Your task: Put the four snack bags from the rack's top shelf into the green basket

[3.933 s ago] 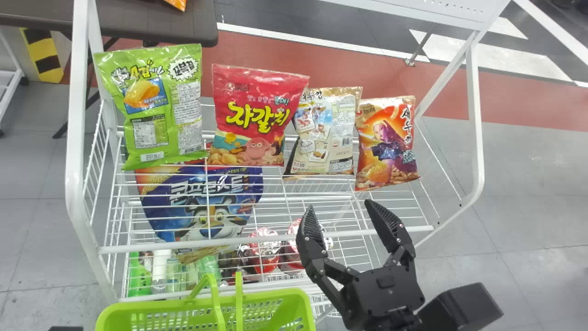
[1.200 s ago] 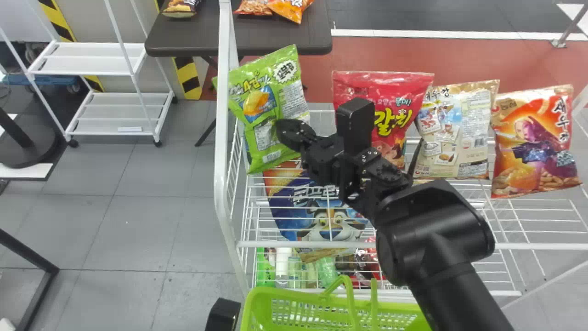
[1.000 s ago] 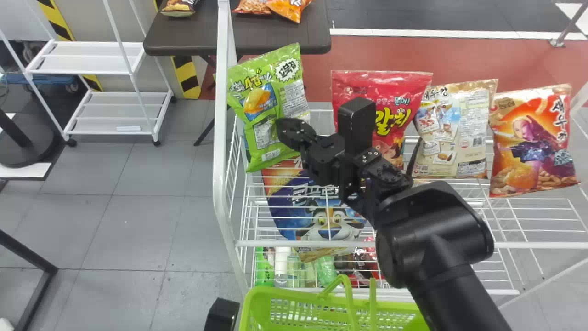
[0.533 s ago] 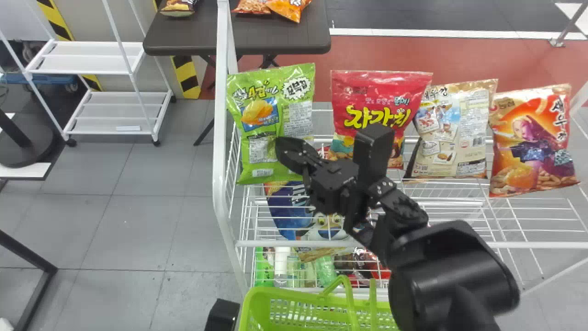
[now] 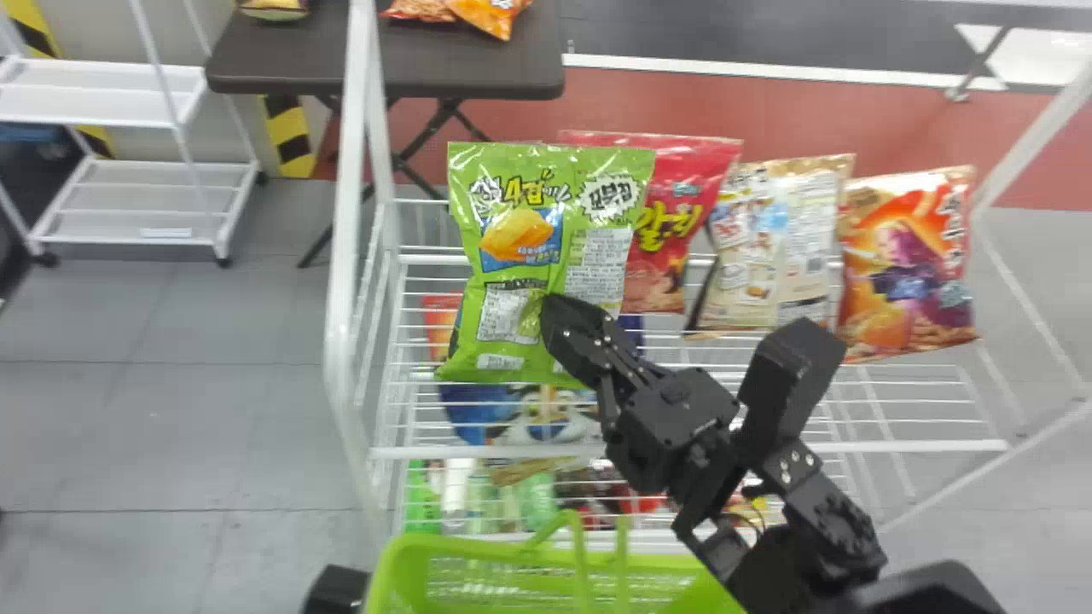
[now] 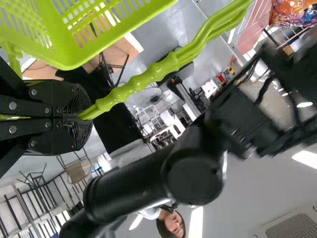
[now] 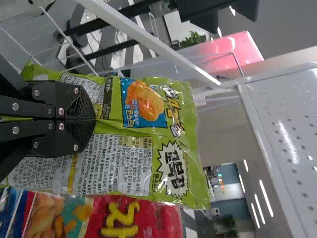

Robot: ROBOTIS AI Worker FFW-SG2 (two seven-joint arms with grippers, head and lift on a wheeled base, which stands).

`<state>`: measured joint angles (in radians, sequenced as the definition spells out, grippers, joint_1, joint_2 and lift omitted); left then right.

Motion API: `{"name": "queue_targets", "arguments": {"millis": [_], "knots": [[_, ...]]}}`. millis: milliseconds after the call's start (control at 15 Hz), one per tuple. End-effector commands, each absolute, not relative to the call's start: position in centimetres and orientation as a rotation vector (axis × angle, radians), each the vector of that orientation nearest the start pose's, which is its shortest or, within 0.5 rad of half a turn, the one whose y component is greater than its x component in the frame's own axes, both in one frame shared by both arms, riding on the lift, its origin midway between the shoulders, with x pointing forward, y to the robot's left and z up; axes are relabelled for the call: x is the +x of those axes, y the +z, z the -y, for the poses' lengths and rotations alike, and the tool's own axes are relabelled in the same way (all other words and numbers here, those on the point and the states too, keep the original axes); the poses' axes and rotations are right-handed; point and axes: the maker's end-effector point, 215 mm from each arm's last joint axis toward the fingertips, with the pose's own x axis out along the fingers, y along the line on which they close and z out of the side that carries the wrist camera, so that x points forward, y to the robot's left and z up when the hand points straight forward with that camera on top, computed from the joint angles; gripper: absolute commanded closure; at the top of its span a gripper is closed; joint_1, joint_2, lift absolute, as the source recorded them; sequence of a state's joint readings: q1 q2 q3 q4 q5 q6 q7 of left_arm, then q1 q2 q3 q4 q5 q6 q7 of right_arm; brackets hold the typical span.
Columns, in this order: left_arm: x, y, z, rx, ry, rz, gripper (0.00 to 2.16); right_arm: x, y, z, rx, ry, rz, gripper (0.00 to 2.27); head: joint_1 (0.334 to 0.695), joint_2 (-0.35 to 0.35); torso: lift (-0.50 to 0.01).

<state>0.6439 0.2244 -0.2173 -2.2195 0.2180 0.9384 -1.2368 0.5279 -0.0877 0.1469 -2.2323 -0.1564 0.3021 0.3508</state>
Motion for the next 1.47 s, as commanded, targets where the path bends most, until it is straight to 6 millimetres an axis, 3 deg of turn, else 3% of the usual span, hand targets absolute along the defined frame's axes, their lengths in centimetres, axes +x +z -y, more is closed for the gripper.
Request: {"name": "queue_targets", "arguments": {"millis": [0, 267, 600, 733, 1000, 1400], "knots": [[11.9, -41.4, 2.8, -0.581, -1.451, -0.894, 1.90, 37.3, -32.1, 10.3, 0.147, 0.517, -0.193, 2.22, 0.695, -0.220, 0.000], [12.9, -41.8, 2.4, -0.575, -1.418, -0.882, 1.90, 32.5, -32.8, 15.9, 0.159, 0.463, -0.353, 2.22, 0.695, -0.350, 0.000], [13.3, -41.3, 2.1, -0.598, -1.403, -0.864, 1.90, 26.6, -36.5, 22.1, 0.184, 0.408, -0.638, 2.22, 0.695, -0.350, 0.000], [13.3, -41.2, 2.1, -0.600, -1.405, -0.863, 1.90, 24.3, -37.9, 23.1, 0.246, 0.414, -0.731, 2.22, 0.695, -0.350, 0.000], [13.4, -41.1, 2.1, -0.604, -1.400, -0.857, 1.90, 16.4, -41.4, 18.5, 0.503, 0.527, -1.018, 2.22, 0.695, -0.350, 0.000], [13.1, -40.5, 2.2, -0.607, -1.410, -0.849, 1.90, 15.5, -46.5, 14.3, 0.516, 0.571, -1.120, 2.21, 0.695, -0.350, 0.000]]}}
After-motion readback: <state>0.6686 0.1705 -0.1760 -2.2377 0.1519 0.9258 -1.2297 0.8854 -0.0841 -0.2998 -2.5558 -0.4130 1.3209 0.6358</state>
